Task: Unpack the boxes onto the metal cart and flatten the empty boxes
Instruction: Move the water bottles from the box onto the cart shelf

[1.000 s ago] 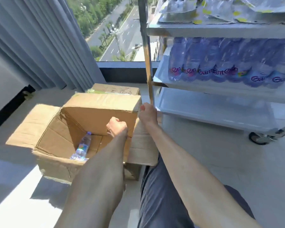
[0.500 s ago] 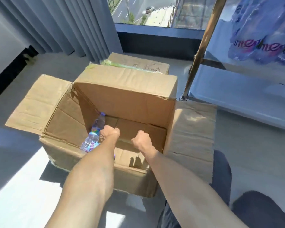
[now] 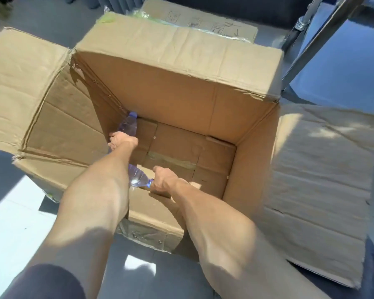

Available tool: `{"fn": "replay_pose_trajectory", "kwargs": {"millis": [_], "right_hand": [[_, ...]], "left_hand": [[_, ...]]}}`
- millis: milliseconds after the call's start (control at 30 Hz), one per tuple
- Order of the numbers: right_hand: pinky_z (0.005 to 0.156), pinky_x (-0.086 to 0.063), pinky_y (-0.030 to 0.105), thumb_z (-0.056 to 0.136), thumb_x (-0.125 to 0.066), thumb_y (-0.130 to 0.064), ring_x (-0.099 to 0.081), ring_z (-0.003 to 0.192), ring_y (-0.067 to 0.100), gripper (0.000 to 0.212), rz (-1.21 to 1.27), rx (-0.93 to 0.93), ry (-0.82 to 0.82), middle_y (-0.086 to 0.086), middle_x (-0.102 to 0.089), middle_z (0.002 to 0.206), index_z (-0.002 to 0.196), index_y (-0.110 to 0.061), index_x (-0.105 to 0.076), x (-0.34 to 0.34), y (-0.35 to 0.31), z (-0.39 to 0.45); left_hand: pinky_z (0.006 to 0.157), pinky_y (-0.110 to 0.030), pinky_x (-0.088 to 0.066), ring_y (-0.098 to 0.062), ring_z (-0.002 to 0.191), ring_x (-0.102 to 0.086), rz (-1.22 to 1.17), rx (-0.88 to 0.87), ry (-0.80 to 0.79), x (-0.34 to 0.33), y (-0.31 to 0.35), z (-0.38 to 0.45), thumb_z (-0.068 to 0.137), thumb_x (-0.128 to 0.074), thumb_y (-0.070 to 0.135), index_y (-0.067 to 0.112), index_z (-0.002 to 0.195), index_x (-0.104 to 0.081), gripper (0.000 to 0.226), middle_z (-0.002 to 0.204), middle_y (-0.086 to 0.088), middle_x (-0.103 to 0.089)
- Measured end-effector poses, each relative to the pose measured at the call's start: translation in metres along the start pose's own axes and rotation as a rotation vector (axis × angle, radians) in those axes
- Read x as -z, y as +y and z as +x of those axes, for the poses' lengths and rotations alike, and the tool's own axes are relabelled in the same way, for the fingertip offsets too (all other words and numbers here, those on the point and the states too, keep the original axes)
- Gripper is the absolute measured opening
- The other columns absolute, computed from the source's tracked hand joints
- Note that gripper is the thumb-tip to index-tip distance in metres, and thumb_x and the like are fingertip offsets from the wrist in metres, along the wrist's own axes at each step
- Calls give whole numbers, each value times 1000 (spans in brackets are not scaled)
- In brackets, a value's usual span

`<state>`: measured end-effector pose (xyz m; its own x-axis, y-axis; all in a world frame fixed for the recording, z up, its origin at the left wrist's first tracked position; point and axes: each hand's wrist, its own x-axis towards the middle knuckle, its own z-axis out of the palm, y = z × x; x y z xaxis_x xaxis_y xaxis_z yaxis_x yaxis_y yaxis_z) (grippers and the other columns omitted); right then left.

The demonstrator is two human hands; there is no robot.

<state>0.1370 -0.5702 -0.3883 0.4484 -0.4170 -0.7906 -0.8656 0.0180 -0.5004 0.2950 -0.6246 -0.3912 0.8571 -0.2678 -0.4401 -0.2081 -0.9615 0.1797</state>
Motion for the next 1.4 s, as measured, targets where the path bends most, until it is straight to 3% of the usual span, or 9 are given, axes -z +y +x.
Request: {"fn": "replay_pose_trajectory", "kwargs": {"millis": [67,167,367,800,1067,1167,1233,1300,1400], "right_hand": [[100,-48,39,82,-69,-30,-54,121,34,64,11,8,-10,15,-55,132,137,-10,-44,-19,-5,10],[99,-48,43,70,-61,-38,-57,119,35,69,115,16,7,13,-59,128,136,-20,-46,-62,-5,37],[98,-43,38,90,-64,-33,-52,121,35,50,66,6,66,17,-53,130,131,-7,-51,-63,-11,36],[79,-45,32,95,-53,-35,-61,110,36,41,-2,5,13,17,-62,120,120,-3,-61,-60,-8,44],[83,-45,32,87,-57,-31,-59,112,35,37,167,-107,148,15,-65,121,116,-8,-62,-7,26,-13],[75,-44,31,78,-61,-27,-61,104,38,18,246,-120,335,17,-68,106,90,-15,-66,13,41,-45],[69,-39,30,75,-62,-25,-62,98,40,11,312,-130,446,19,-68,97,74,-16,-56,24,42,-64],[73,-43,32,78,-65,-26,-60,100,39,14,318,-104,535,18,-66,102,85,-14,-61,34,35,-78],[86,-46,38,88,-61,-26,-55,110,36,30,232,-35,531,15,-56,116,114,-10,-60,43,22,-95]], "left_hand": [[110,-41,-37,-34,136,-43,79,-13,51,-8,-7,15,87,-64,6,-6,142,-33,65,145,-20,-42],[107,-41,-39,-34,133,-41,216,-95,117,-26,-17,11,87,-26,-13,-9,142,-32,56,146,-20,-37],[96,-36,-48,-30,125,-43,297,-181,130,-27,-30,19,85,-65,5,0,145,-26,72,144,-16,-38],[91,-37,-48,-32,117,-48,378,-270,169,-33,-38,31,86,-62,3,6,146,-29,68,141,-16,-36],[103,-32,-44,-28,130,-52,130,-84,83,-4,-18,-5,88,-70,16,-1,139,-33,64,137,-16,-51],[102,-35,-40,-28,129,-51,180,-107,-1,-4,-23,-45,98,-51,16,8,141,-39,45,135,-11,-57],[101,-34,-37,-28,127,-53,187,-84,-66,-6,-30,-69,91,-64,20,10,137,-37,55,131,-9,-61],[99,-34,-42,-28,123,-56,161,-49,-154,0,-33,-95,69,-83,35,10,128,-44,75,125,-9,-63],[94,-37,-47,-33,118,-59,-2,-84,-338,5,-24,-127,74,-78,45,13,104,-58,48,124,-16,-63]]}}
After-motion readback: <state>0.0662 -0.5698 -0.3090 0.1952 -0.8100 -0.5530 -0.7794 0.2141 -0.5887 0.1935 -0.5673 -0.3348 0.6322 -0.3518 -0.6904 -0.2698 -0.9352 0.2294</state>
